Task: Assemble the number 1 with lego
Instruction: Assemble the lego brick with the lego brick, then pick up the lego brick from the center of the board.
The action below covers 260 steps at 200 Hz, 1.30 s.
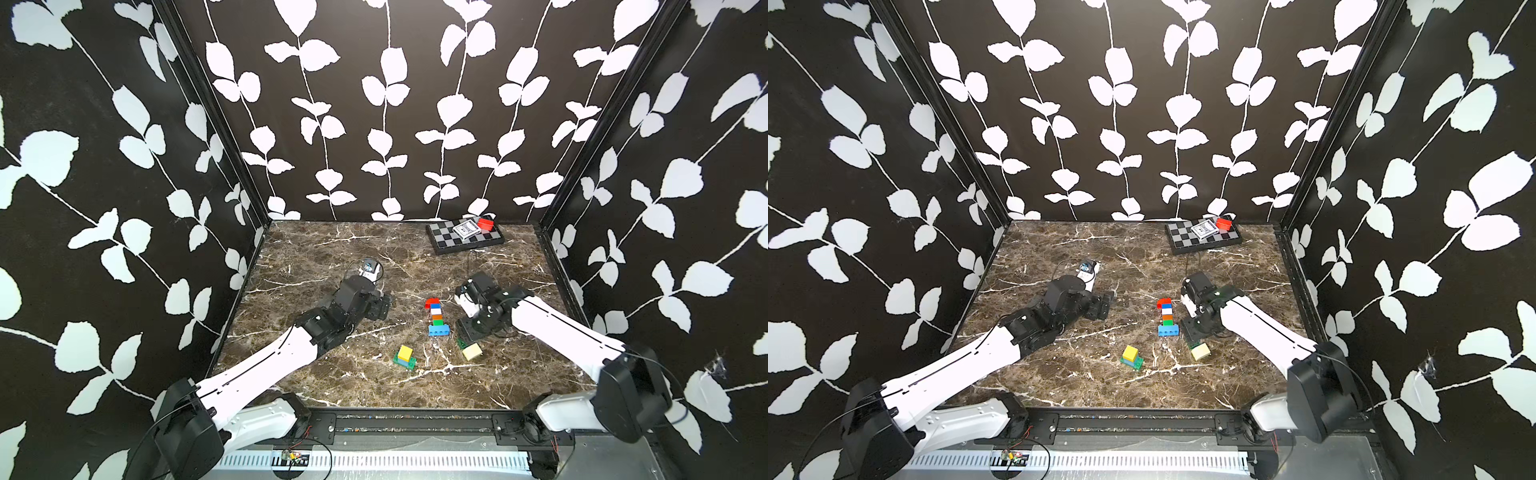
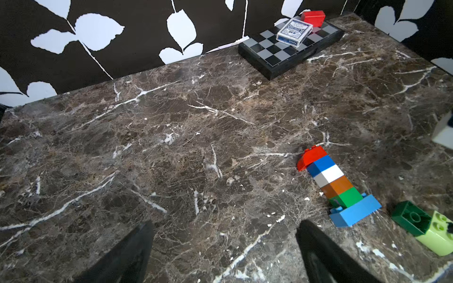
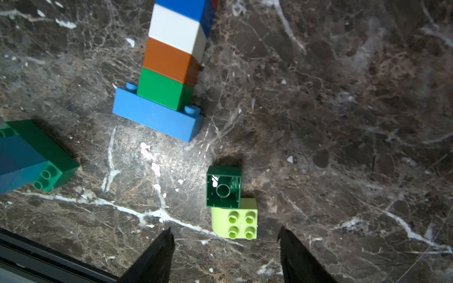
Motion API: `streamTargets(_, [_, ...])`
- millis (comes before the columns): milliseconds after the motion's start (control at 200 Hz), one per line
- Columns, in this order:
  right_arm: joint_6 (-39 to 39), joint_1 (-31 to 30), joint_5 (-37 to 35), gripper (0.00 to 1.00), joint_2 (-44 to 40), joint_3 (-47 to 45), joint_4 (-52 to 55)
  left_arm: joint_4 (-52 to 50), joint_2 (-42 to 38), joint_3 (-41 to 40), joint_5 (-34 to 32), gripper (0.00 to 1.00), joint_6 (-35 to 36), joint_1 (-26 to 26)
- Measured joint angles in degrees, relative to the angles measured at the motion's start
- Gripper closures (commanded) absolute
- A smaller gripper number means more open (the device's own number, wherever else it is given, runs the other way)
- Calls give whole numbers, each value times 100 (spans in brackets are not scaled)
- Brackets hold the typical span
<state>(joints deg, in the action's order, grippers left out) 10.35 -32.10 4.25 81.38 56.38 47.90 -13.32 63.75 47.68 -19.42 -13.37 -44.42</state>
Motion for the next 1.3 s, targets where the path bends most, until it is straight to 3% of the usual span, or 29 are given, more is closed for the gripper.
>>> streamTargets(365, [-26,-210,-221,41,879,221,129,2,0,-15,-13,6,-264,50])
streamTargets(825, [17,-210,-212,61,1543,221,-98,7,7,-17,-11,7,-308,76])
streamTargets(1120, [109,-210,-212,72,1429,210,-140,44,4,-17,7,7,-170,87])
streamTargets(1300, [223,-208,-63,71,262,203,-175,186,-127,-17,101,8,361,87])
